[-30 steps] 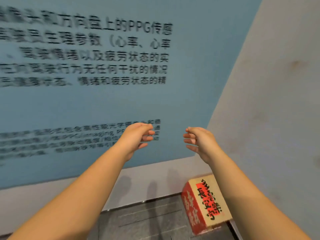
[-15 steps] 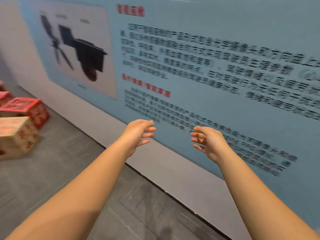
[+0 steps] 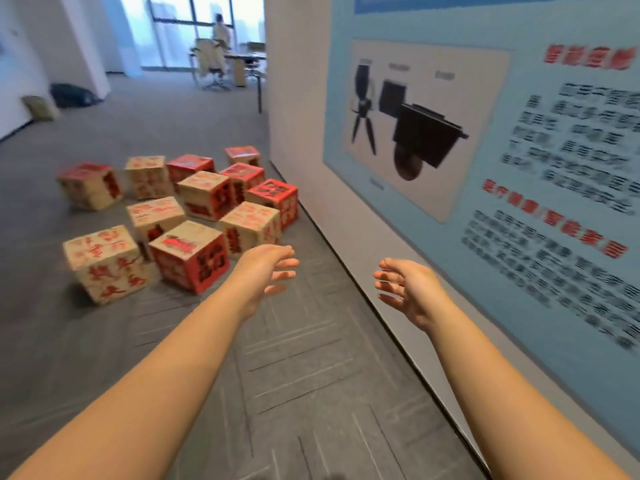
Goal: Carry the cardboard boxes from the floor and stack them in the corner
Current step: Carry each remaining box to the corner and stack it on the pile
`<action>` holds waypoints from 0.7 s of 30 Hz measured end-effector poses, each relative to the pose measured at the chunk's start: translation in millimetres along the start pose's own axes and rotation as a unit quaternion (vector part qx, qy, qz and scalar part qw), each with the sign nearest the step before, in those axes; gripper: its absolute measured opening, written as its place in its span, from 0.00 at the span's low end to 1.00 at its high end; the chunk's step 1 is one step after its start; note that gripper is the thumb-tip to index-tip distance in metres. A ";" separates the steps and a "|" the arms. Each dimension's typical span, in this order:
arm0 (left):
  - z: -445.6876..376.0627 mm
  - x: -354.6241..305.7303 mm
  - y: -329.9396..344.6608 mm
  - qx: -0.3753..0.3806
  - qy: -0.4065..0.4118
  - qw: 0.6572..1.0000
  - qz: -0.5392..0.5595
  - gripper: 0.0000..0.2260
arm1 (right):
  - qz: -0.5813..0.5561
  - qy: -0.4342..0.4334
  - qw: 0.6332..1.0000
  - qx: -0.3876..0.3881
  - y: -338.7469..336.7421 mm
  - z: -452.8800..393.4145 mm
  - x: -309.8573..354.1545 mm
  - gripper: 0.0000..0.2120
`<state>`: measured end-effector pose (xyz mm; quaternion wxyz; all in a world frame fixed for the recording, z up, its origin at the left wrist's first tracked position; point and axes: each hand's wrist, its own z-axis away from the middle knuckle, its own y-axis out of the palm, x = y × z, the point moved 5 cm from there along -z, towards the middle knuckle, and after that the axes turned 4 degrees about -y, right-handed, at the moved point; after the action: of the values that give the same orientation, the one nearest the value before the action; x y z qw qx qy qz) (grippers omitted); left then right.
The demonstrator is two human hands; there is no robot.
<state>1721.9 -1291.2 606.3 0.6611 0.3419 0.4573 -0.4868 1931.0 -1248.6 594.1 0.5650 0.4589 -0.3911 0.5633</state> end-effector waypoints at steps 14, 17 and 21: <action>-98.0 -18.4 -141.4 -0.188 -0.025 0.977 0.094 0.06 | 0.068 0.012 0.984 0.164 176.7 -144.1 4.9 0.08; -149.8 -37.9 -143.4 -0.208 -0.025 0.973 0.098 0.08 | 0.068 0.008 0.981 0.182 198.2 -204.4 23.0 0.08; -221.0 -75.8 -145.0 -0.232 -0.012 0.967 0.106 0.07 | 0.050 0.011 0.979 0.195 221.2 -285.4 52.4 0.08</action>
<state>1515.1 -1110.2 599.5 0.7755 0.2200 0.5107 -0.2990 1692.5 -972.6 583.8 0.4402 0.5339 -0.2895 0.6613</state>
